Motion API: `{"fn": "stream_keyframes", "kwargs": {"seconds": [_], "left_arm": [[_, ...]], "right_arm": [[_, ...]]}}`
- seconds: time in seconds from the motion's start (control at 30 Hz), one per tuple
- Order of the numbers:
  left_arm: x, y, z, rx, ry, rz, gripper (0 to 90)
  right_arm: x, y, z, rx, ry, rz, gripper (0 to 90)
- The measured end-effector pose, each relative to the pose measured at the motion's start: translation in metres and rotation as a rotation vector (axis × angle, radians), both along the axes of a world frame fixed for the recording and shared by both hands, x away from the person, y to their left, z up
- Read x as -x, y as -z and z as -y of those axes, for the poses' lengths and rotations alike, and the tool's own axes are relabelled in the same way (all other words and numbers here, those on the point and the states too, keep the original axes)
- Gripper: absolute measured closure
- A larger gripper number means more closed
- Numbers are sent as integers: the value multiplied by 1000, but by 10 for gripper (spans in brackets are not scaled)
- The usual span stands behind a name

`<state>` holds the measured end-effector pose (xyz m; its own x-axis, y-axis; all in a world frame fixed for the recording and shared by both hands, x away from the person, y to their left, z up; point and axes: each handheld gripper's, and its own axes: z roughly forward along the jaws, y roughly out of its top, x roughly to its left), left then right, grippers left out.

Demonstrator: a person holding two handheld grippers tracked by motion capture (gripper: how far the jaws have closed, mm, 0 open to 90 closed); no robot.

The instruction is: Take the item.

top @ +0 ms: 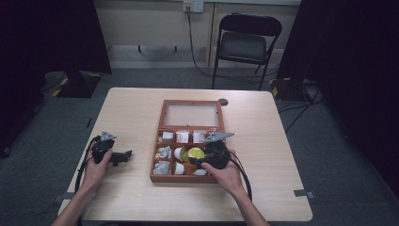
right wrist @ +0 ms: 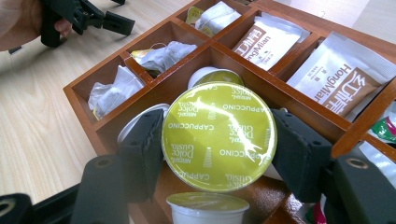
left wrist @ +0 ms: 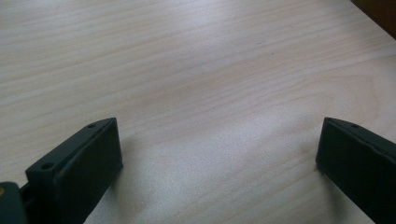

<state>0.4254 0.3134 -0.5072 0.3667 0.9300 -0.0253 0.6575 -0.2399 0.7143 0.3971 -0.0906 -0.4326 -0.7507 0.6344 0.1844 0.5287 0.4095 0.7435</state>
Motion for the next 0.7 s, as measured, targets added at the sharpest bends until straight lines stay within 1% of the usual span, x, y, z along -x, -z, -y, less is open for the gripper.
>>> {"fn": "stream_keyframes", "kwargs": {"seconds": [0.07, 0.1, 0.47, 0.7], "left_arm": [[0, 0, 0, -1, 1, -2, 0], [0, 0, 0, 0, -4, -1, 0], [0, 0, 0, 0, -5, -1, 0], [0, 0, 0, -4, 0, -5, 0]], "right_arm": [[0, 0, 0, 7, 1, -1, 381], [0, 0, 1, 0, 0, -3, 381], [0, -4, 6, -9, 18, 2, 381], [0, -9, 12, -27, 29, 13, 382]]}}
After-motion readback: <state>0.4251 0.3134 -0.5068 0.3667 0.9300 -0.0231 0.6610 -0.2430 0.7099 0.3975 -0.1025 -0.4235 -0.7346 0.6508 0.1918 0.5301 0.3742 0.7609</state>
